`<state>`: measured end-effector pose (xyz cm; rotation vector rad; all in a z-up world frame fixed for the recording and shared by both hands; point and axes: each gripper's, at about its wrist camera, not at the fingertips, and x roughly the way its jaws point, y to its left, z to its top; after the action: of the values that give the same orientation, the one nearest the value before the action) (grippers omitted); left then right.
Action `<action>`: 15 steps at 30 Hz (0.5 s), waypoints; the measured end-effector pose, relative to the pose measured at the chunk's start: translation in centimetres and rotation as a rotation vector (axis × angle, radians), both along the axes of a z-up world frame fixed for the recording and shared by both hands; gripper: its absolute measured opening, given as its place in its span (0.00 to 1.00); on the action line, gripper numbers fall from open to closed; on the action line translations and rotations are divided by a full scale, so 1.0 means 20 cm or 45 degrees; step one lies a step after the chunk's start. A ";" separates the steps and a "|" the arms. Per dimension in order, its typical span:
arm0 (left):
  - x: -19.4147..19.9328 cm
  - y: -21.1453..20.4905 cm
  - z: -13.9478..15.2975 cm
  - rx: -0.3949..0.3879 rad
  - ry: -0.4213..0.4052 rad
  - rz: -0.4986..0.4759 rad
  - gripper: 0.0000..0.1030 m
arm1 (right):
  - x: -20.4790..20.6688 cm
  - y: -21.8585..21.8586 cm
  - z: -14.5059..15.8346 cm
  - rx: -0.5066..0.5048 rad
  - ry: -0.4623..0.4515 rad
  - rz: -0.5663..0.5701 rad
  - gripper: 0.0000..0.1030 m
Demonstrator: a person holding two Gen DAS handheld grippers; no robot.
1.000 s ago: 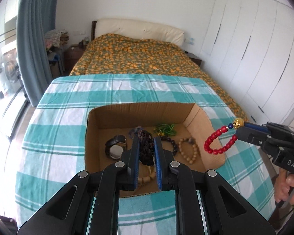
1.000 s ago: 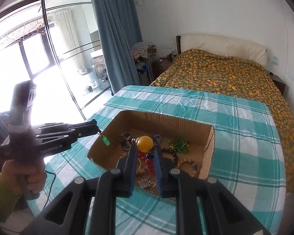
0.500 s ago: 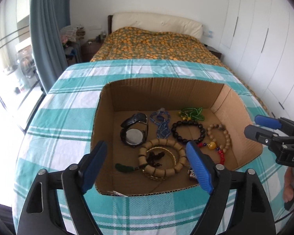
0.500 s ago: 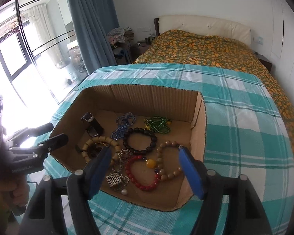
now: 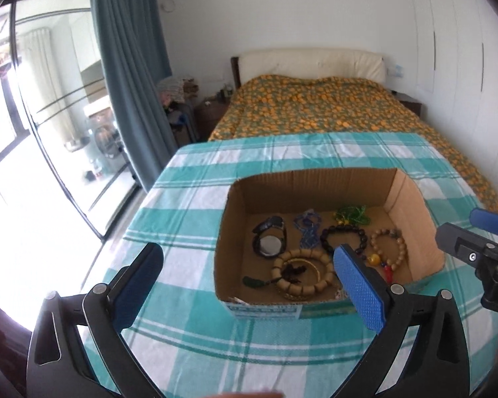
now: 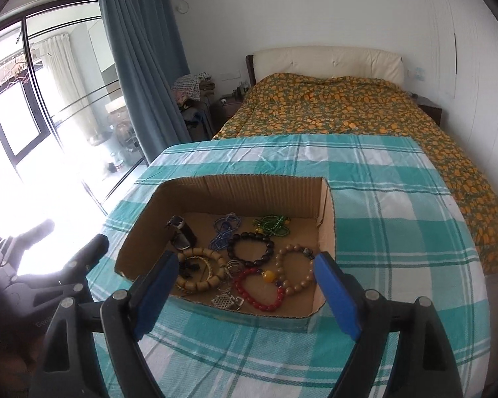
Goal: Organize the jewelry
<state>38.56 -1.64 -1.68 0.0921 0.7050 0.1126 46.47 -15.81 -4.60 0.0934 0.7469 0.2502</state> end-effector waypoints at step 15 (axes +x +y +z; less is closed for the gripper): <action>-0.08 0.07 0.10 -0.111 0.068 -0.045 1.00 | -0.14 0.12 0.10 -0.115 0.002 -0.015 0.83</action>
<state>36.93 -0.32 0.28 0.0241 0.7602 0.0458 43.63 -13.49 -2.52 0.0129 0.7582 0.2047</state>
